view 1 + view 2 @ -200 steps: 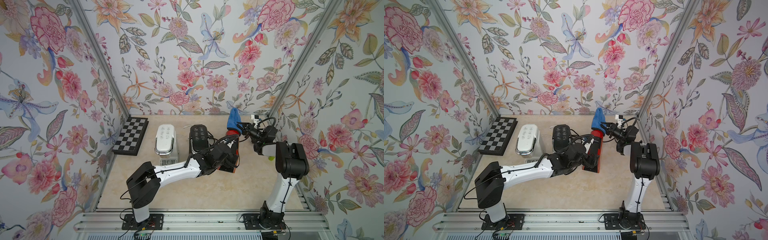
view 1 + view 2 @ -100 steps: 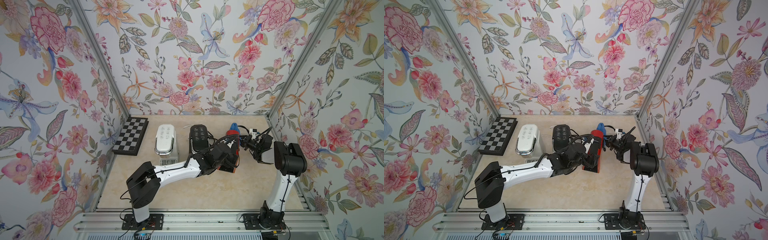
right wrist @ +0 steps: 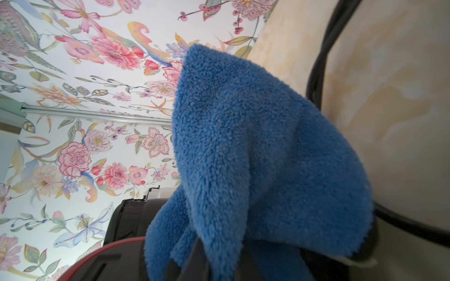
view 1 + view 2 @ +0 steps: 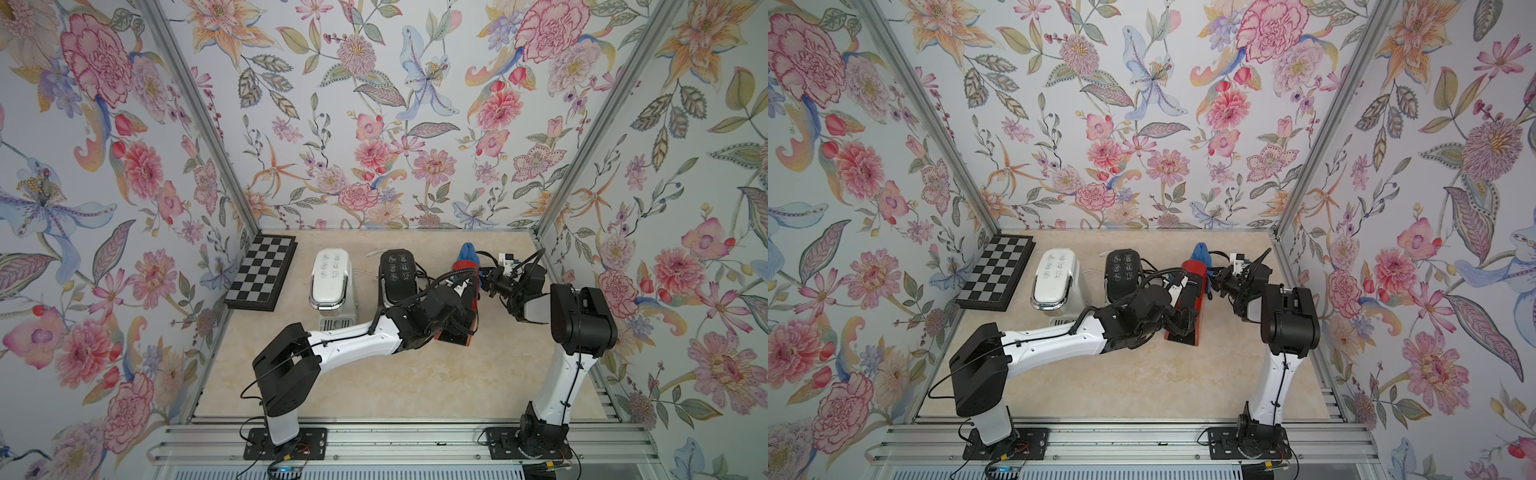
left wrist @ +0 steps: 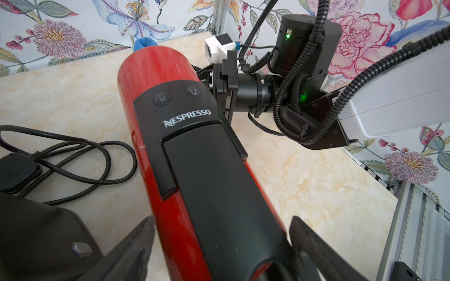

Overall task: Wipe the surface of a coffee machine
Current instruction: Wipe the dirt from the surface of the coffee machine.

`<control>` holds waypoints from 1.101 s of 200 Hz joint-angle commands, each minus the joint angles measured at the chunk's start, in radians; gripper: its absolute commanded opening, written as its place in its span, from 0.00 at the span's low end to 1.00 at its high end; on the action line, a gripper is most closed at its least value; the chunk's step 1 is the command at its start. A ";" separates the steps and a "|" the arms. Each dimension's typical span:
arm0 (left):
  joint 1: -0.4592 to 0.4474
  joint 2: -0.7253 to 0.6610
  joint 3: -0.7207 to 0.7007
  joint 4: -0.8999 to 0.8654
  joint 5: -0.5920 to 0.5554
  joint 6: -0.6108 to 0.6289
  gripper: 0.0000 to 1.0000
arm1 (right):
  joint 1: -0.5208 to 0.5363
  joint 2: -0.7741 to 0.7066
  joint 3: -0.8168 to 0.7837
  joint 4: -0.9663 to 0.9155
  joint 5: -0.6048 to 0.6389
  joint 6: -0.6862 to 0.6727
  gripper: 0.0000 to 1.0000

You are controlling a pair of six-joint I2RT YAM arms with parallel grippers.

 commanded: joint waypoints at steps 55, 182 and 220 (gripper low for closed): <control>0.037 0.004 0.008 0.021 -0.023 0.032 0.87 | 0.033 0.015 0.065 0.381 -0.108 0.344 0.00; 0.040 0.022 -0.001 0.042 -0.005 0.025 0.87 | 0.032 0.135 -0.057 -0.172 0.003 -0.199 0.00; 0.042 0.022 -0.003 0.050 0.006 0.023 0.87 | 0.023 0.098 -0.091 -0.331 0.084 -0.301 0.00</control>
